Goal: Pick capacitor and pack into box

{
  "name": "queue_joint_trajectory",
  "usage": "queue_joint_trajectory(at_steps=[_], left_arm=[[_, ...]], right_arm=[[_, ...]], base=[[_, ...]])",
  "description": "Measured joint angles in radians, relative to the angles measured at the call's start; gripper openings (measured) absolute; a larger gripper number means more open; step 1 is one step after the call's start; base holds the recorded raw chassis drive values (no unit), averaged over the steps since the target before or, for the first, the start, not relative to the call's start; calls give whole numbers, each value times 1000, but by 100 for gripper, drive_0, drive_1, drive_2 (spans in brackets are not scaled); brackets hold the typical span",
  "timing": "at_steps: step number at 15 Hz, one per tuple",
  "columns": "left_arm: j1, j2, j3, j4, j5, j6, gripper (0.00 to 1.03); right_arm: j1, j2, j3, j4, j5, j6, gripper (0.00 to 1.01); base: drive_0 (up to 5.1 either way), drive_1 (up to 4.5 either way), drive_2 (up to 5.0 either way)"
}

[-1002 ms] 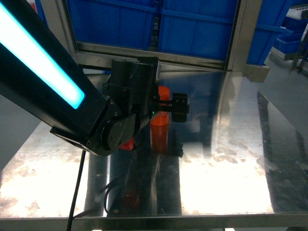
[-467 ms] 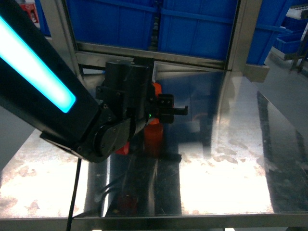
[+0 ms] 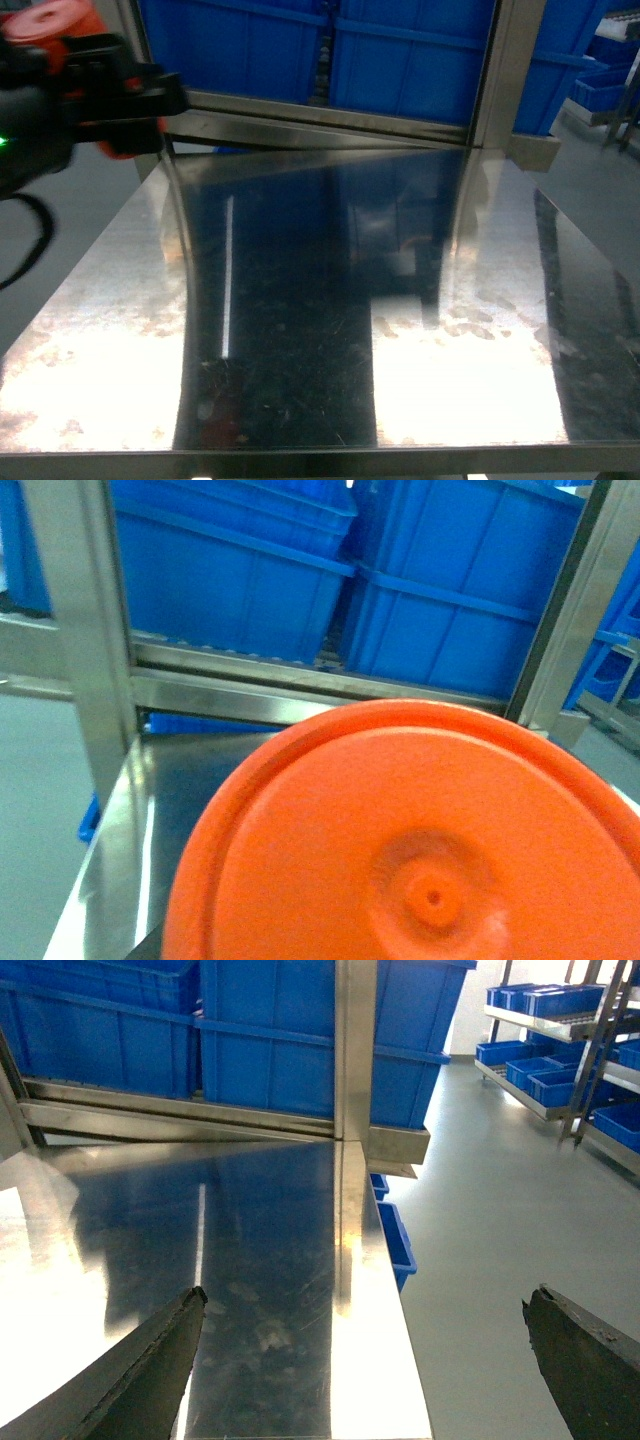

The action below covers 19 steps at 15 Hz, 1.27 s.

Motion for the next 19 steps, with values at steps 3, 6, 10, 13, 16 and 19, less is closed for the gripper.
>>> queue_joint_trajectory(at_steps=[3,6,10,13,16,19], left_arm=[[115,-423,-225,-160,77,-23,44],[221,-908,-335,-479,178,-50,44],[232,-1099,-333,-518,192,-52,44],[231,-1071,-335,-542,192,-53,44],[265,-1155,-309,-862,83,43,44],[259,-1212,-397,-869,86,85,44]], right_arm=[[0,0,0,0,0,0,98],[0,0,0,0,0,0,98],[0,0,0,0,0,0,98],[0,0,0,0,0,0,98],[0,0,0,0,0,0,98],[0,0,0,0,0,0,98]], base=[[0,0,0],[0,0,0],[0,0,0],[0,0,0],[0,0,0],[0,0,0]])
